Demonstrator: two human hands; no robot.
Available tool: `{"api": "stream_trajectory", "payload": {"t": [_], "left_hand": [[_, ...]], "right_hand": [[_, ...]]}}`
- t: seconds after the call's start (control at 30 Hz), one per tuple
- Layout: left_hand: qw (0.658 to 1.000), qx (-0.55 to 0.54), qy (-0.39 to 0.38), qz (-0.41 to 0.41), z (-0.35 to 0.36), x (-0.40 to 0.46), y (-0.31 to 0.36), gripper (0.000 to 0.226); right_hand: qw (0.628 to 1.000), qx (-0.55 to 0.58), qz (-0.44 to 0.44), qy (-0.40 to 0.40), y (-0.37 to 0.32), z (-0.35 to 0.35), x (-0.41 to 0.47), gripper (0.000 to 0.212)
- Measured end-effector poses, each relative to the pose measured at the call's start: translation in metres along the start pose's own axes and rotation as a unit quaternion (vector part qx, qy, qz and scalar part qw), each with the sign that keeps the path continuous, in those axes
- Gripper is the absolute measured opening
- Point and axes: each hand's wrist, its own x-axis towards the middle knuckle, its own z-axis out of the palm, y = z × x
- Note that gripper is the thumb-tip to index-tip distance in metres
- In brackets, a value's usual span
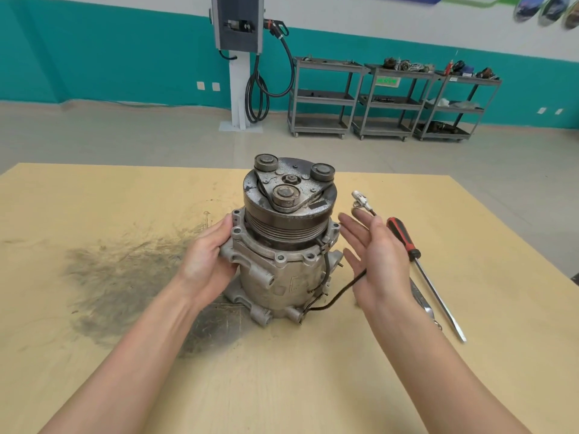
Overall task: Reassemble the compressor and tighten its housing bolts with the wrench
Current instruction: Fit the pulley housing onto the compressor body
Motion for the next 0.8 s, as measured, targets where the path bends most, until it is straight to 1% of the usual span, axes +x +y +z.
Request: {"api": "stream_trajectory", "payload": {"t": [0.13, 0.27, 0.4, 0.57, 0.63, 0.7, 0.8], "left_hand": [[1.0, -0.01, 0.007, -0.006, 0.001, 0.0, -0.001, 0.037], [1.0, -0.011, 0.013, -0.004, 0.003, -0.001, -0.001, 0.038], [0.999, -0.015, 0.03, 0.004, 0.003, -0.006, -0.005, 0.038], [0.999, -0.012, 0.029, 0.031, 0.007, -0.021, -0.016, 0.041], [0.998, 0.01, 0.037, 0.041, 0.012, -0.026, -0.019, 0.045], [0.997, 0.034, 0.045, 0.055, 0.018, -0.03, -0.024, 0.053], [0.994, 0.052, 0.067, 0.076, 0.024, -0.036, -0.032, 0.056]], "right_hand": [[1.0, -0.012, -0.02, -0.008, 0.005, 0.025, 0.0, 0.034], [1.0, -0.003, -0.009, -0.013, 0.011, 0.04, 0.001, 0.038], [1.0, -0.003, -0.01, -0.026, 0.01, 0.042, 0.008, 0.035], [0.996, 0.016, -0.001, -0.087, 0.006, 0.036, 0.018, 0.033], [0.992, 0.027, 0.004, -0.121, 0.001, 0.035, 0.022, 0.039], [0.988, 0.036, 0.017, -0.15, -0.003, 0.034, 0.028, 0.046], [0.983, 0.03, 0.028, -0.182, -0.004, 0.032, 0.037, 0.048]]}}
